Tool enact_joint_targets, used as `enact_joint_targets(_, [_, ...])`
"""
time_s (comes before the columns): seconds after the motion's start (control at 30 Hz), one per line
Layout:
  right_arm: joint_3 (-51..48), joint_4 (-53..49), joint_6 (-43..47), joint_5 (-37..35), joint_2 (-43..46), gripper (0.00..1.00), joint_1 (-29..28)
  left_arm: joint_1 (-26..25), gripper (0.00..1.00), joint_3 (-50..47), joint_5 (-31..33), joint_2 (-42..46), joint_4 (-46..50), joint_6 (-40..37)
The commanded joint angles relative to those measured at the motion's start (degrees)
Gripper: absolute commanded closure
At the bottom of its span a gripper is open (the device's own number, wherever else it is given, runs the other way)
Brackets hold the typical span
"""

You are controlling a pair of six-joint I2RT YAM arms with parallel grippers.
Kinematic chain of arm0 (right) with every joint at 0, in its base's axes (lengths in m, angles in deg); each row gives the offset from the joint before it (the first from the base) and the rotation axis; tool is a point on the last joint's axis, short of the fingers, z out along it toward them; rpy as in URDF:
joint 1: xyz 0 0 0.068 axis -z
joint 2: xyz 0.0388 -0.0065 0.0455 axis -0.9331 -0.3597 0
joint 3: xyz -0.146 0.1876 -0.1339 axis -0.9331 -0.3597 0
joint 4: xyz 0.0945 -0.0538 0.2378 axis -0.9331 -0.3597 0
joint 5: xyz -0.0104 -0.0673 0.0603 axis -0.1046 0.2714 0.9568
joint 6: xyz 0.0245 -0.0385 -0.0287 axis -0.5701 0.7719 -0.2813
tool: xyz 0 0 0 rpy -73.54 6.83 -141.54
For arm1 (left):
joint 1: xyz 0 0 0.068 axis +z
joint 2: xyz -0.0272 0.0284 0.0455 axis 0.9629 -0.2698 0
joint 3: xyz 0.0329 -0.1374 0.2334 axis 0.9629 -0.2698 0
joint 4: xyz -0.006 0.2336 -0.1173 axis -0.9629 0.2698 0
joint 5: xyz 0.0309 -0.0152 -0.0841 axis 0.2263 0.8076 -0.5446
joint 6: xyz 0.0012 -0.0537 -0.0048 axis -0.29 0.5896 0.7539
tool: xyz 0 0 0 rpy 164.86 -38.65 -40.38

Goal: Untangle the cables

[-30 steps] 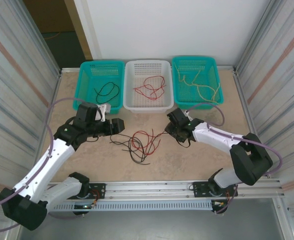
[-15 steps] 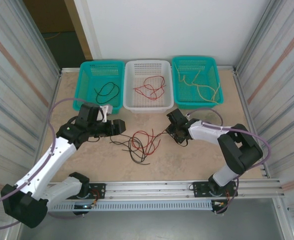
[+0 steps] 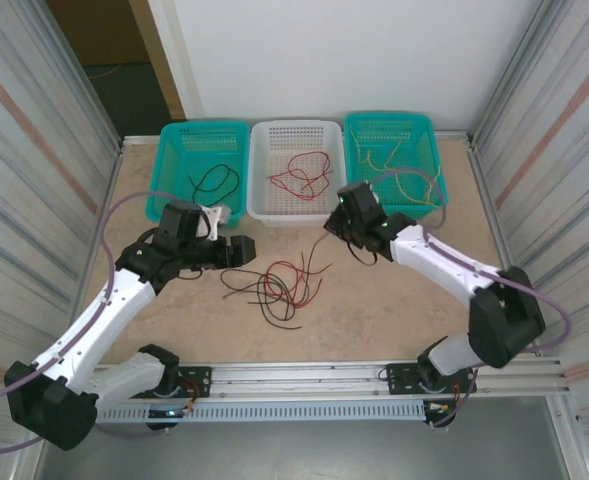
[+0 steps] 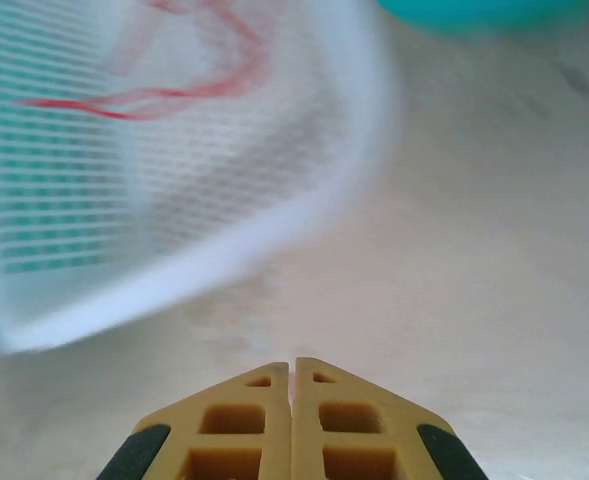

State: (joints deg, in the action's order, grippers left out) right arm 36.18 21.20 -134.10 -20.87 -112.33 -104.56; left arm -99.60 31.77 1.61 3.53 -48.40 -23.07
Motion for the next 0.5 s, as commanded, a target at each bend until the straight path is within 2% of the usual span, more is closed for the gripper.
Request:
enact_joint_targets(0.0, [8.2, -8.3, 17.3, -3.3, 5.5, 1.0, -3.5, -0.7, 0.28, 2.4, -4.6, 0.9, -4.3, -1.8])
enact_joint_targets(0.13, [13.5, -11.8, 23.7, 0.7, 9.4, 1.0, -5.6, -2.8, 0.23, 4.5, -6.9, 0.6, -8.0, -3.4])
enact_joint_targets(0.27, [15.1, -10.2, 24.9, 5.3, 13.1, 1.0, -7.8, -7.6, 0.19, 7.6, -6.7, -0.6, -9.6, -7.5])
enact_joint_targets(0.47, [17.6, -7.4, 24.9, 7.1, 15.7, 1.0, -12.1, -15.6, 0.16, 11.2, 0.2, -2.8, -11.7, -14.8])
